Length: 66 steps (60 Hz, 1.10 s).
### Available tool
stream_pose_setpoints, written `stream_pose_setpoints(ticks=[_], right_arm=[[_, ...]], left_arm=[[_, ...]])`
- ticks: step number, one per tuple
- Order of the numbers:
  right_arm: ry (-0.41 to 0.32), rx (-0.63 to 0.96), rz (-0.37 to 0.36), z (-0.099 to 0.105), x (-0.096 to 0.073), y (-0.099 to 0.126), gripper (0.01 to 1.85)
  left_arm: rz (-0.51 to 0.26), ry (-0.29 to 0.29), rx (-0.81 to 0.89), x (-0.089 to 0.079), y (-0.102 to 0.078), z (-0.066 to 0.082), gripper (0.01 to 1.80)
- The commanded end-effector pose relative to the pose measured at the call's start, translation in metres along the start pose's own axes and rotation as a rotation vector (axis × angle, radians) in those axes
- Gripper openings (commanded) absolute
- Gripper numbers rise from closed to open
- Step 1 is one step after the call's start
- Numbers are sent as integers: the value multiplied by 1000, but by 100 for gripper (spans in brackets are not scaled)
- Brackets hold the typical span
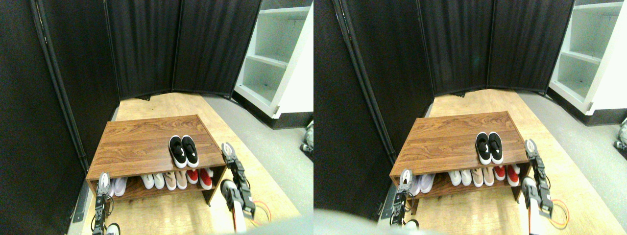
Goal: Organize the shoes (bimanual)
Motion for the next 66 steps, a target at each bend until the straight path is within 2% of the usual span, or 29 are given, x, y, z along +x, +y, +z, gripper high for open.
stream_pose_setpoints(ticks=[1, 7, 10, 11, 15, 24, 47, 51, 57, 66], right_arm=[[-6, -12, 86, 0, -14, 12, 1], [26, 2, 68, -10, -28, 4, 1], [39, -3, 73, -12, -30, 2, 1], [61, 30, 52, -18, -35, -1, 1], [97, 62, 53, -28, -42, -6, 1], [134, 67, 58, -48, -51, -14, 1], [147, 83, 55, -57, -42, -16, 1], [142, 82, 47, -58, -40, -17, 1], [140, 94, 30, -58, -38, -17, 1], [128, 85, 30, -59, -39, -16, 1]], left_arm=[[-27, -7, -19, 2, -6, -1, 1], [-29, -3, -12, 1, -6, -3, 1], [-28, -5, -14, 1, -6, -3, 1], [-30, -7, -10, 1, -7, -4, 1], [-29, -5, -14, 1, -7, -4, 1], [-24, -11, -21, 0, -9, -6, 1], [-23, -5, -47, -13, -10, -4, 1], [-13, -10, -66, -18, -11, -4, 1], [44, -29, -120, -31, -16, -6, 4], [59, -23, -140, -36, -17, -6, 12]])
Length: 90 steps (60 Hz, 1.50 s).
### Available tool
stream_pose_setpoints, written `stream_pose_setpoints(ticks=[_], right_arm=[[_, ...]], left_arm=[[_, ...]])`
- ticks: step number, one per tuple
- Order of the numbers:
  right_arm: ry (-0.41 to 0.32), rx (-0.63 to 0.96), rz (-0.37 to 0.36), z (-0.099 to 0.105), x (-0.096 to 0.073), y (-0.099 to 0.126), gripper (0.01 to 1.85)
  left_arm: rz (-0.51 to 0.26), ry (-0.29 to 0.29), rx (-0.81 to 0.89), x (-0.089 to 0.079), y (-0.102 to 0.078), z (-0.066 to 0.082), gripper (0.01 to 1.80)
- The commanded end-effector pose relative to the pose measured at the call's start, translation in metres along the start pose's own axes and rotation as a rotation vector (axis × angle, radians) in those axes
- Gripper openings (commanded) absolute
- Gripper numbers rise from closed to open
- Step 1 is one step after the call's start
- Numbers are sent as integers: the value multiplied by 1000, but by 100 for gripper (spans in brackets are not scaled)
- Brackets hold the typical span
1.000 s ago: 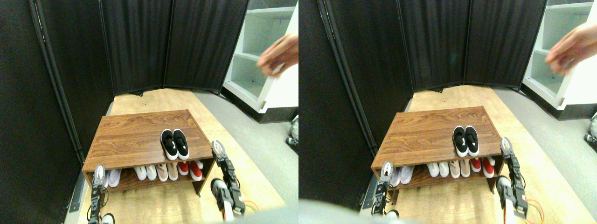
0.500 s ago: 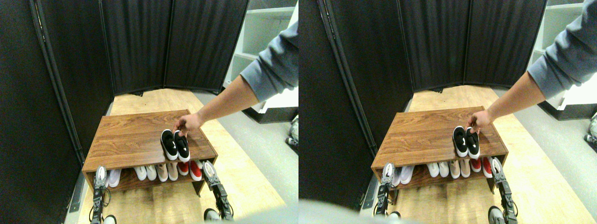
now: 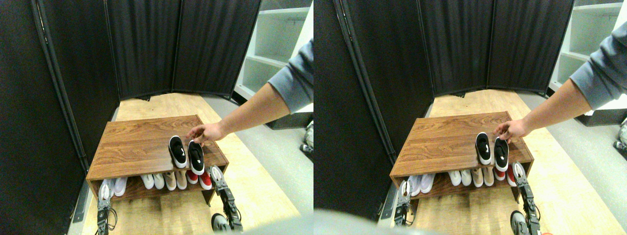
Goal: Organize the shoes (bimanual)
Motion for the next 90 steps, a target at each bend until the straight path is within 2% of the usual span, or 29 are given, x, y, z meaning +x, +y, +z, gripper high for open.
stream_pose_setpoints(ticks=[1, 6, 8, 9, 12, 13, 14, 15, 16, 17, 19, 30, 43, 50, 51, 57, 58, 66, 67, 72, 73, 76, 81, 90], right_arm=[[-15, -14, 21, -1, 3, 4, 1], [-35, -18, 15, -1, 1, 5, 1], [-30, 5, 28, -1, 0, 6, 8], [-31, -25, 33, -1, -1, 7, 31], [-31, -25, 33, -1, -1, 7, 31], [-31, -47, 26, -2, -8, 15, 89], [-31, -47, 26, -2, -8, 15, 89], [-19, -33, 14, -3, -10, 17, 130], [-14, -25, 6, -3, -10, 18, 143], [-14, -25, 6, -3, -10, 18, 143], [-11, -14, 2, -4, -12, 17, 156], [-5, -29, 7, -12, -15, 14, 154], [33, 16, -6, -25, -22, 11, 166], [39, 29, -11, -32, -21, 8, 165], [58, 51, -12, -37, -18, 4, 167], [67, 58, -8, -40, -15, 3, 168], [85, 68, -7, -43, -7, -2, 168], [85, 68, -7, -43, -7, -2, 168], [113, 69, -34, -47, 15, -11, 165], [119, 69, -43, -48, 20, -13, 163], [117, 86, -61, -49, 28, -15, 164], [117, 86, -61, -49, 28, -15, 164], [118, 107, -69, -51, 42, -18, 164], [117, 97, -52, -53, 52, -19, 160]], left_arm=[[-43, -3, -8, 1, -10, 1, 14], [-40, 6, -15, 2, -10, 2, 22], [-43, 19, -9, 1, -10, 3, 24], [-42, 18, -6, 1, -10, 3, 24], [-42, 18, -6, 1, -10, 3, 24], [-41, 21, 0, 2, -11, 2, 24], [-41, 21, 0, 2, -11, 2, 24], [-37, 21, 4, 2, -11, 2, 25], [-35, 20, 5, 2, -11, 2, 25], [-35, 20, 5, 2, -11, 2, 25], [-31, 20, 9, 1, -12, 2, 27], [-34, 28, 10, 3, -12, 2, 23], [-41, 28, 26, 4, -12, 2, 17], [-44, 27, 20, 4, -12, 2, 17], [-45, 29, 19, 4, -13, 3, 16], [-47, 25, 23, 5, -13, 3, 16], [-48, 25, 27, 6, -13, 3, 15], [-48, 25, 27, 6, -13, 3, 15], [-54, 23, 34, 8, -12, 5, 12], [-55, 21, 30, 9, -12, 6, 12], [-53, 18, 34, 9, -12, 6, 13], [-53, 18, 34, 9, -12, 6, 13], [-52, 8, 41, 10, -12, 6, 13], [-50, 6, 33, 10, -11, 7, 13]])
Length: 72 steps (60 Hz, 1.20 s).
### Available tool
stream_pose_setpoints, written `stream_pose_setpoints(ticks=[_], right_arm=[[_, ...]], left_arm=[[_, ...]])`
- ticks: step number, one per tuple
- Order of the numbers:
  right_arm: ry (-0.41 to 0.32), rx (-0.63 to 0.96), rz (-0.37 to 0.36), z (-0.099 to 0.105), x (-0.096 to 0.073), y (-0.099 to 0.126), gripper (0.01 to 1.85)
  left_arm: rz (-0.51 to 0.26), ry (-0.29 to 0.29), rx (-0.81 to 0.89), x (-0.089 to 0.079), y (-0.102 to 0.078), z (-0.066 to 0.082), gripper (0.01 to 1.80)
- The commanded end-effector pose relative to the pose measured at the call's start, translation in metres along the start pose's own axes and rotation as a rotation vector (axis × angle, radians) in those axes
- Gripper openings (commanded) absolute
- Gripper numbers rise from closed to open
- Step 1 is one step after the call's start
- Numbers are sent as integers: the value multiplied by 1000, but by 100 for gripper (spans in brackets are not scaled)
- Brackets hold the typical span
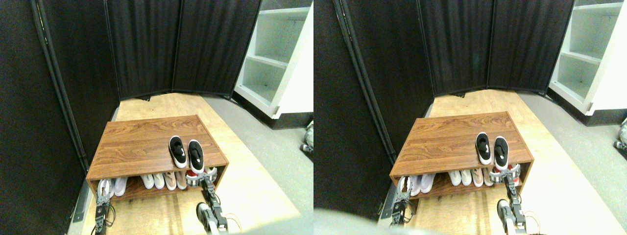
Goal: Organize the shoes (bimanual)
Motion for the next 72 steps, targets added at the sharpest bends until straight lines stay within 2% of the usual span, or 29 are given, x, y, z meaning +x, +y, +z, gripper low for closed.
stream_pose_setpoints(ticks=[1, 25, 34, 41, 47, 50, 53, 64, 67, 71, 72], right_arm=[[1, -20, 28, -3, 9, 0, 160], [-33, -63, -23, -4, 29, 1, 167], [-31, -65, -32, -3, 31, 2, 167], [-18, -66, -24, -2, 26, 3, 164], [-2, -47, -3, -2, 16, 4, 162], [9, -37, 11, -1, 5, 6, 158], [13, -8, 24, -1, -4, 7, 162], [-24, -49, 30, 8, -36, 21, 166], [-34, -42, 39, 12, -40, 25, 160], [-70, -38, 73, 24, -45, 35, 142], [-91, -56, 74, 28, -47, 39, 132]], left_arm=[[-27, -16, -14, 2, -4, 1, 13], [-13, -27, -11, -1, 0, 2, 16], [-7, -32, -14, -1, 1, 2, 16], [-7, -31, -11, -2, 2, 2, 16], [-7, -31, -11, -2, 3, 2, 17], [-9, -33, -14, -1, 3, 2, 17], [-7, -40, -11, -1, 4, 2, 17], [-5, -38, -18, 1, 5, 1, 16], [-4, -39, -19, 2, 4, 1, 16], [0, -43, -20, 3, 4, 0, 16], [0, -42, -20, 3, 4, 0, 15]])
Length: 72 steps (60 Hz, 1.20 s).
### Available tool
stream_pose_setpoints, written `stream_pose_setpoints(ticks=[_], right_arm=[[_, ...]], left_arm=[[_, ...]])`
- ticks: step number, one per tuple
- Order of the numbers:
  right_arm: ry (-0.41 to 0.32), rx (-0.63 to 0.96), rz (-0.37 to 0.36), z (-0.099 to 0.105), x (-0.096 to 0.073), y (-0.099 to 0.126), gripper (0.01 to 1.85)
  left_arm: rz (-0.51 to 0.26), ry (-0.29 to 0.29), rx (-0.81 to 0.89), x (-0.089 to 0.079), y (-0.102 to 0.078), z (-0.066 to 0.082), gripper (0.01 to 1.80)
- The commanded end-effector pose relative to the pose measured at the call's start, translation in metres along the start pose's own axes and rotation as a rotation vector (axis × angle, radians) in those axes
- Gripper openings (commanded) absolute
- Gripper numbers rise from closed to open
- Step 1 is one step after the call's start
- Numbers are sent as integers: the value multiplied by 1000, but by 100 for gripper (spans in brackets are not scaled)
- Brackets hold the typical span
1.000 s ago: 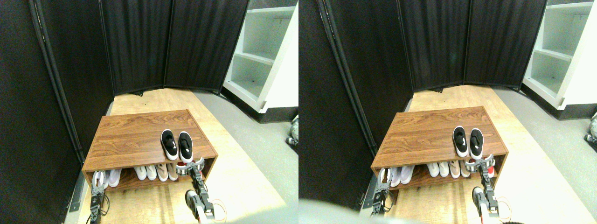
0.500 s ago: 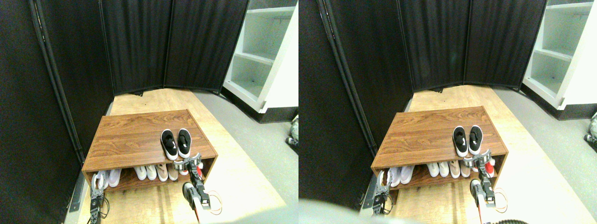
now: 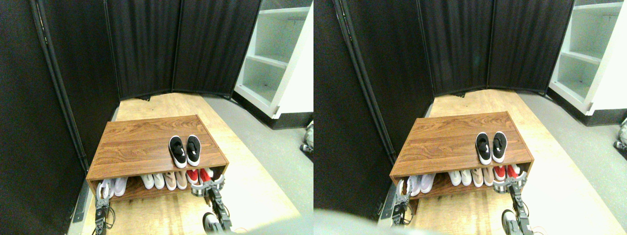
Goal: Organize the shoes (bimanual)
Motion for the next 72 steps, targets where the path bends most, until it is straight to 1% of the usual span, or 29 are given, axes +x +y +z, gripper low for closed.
stream_pose_setpoints(ticks=[1, 3, 4, 5, 6, 7, 8, 10, 11, 12, 13, 15, 19, 27, 28, 30, 33, 37, 38, 39, 40, 45, 46, 47, 50, 53, 64, 68, 72], right_arm=[[-70, -44, 66, 18, -5, 26, 122], [-115, -65, 53, 24, -7, 31, 107], [-115, -65, 53, 24, -7, 31, 107], [-130, -69, 53, 26, -8, 33, 101], [-212, -106, 42, 33, -10, 39, 63], [-236, -118, 40, 35, -10, 41, 52], [-236, -118, 40, 35, -10, 41, 52], [-318, -144, 46, 41, -10, 47, 11], [-331, -160, 46, 43, -10, 48, 4], [-331, -160, 46, 43, -10, 48, 4], [-381, -192, 26, 50, -9, 52, 1], [-406, -215, 20, 54, -7, 53, 1], [-423, -240, 49, 61, -1, 53, 1], [-454, -237, 24, 73, 18, 52, 1], [-465, -238, 12, 75, 24, 51, 1], [-459, -251, 9, 79, 33, 49, 1], [-456, -258, 8, 81, 40, 48, 1], [-439, -217, 3, 87, 57, 43, 1], [-439, -217, 3, 87, 57, 43, 1], [-435, -220, -11, 88, 64, 40, 1], [-435, -220, -11, 88, 64, 40, 1], [-412, -179, -33, 93, 85, 27, 1], [-412, -179, -33, 93, 85, 27, 1], [-413, -176, -40, 93, 87, 26, 1], [-408, -145, -110, 93, 96, 17, 1], [-400, -151, -105, 92, 101, 10, 1], [-346, -124, -208, 79, 112, -15, 1], [-318, -104, -185, 73, 114, -23, 1], [-295, -116, -198, 64, 115, -27, 1]], left_arm=[[-35, -16, -16, 3, -6, -1, 15], [-34, -17, -14, 4, -6, -1, 15], [-34, -17, -14, 4, -6, -1, 15], [-33, -17, -13, 4, -7, -1, 15], [-32, -15, -13, 4, -7, -2, 14], [-32, -14, -13, 5, -7, -2, 14], [-32, -14, -13, 5, -7, -2, 14], [-32, -14, -13, 5, -7, -2, 14], [-32, -13, -15, 5, -7, -2, 14], [-32, -13, -15, 5, -7, -2, 14], [-31, -15, -15, 5, -7, -2, 14], [-30, -20, -16, 6, -7, -2, 14], [-34, -18, -13, 6, -7, -3, 13], [-34, -21, -7, 7, -8, -3, 15], [-33, -24, -8, 7, -8, -3, 14], [-32, -22, -10, 7, -8, -4, 14], [-30, -18, -10, 7, -8, -4, 14], [-34, -17, -7, 6, -8, -4, 14], [-34, -17, -7, 6, -8, -4, 14], [-33, -17, -5, 5, -8, -4, 13], [-33, -17, -5, 5, -8, -4, 13], [-37, -17, 0, 4, -7, -4, 13], [-37, -17, 0, 4, -7, -4, 13], [-38, -17, 2, 4, -7, -3, 13], [-39, -21, 7, 3, -7, -3, 14], [-40, -22, 4, 3, -7, -3, 13], [-41, -27, 18, 2, -7, -1, 15], [-42, -31, 27, 2, -7, -1, 15], [-44, -33, 28, 1, -7, -1, 14]])
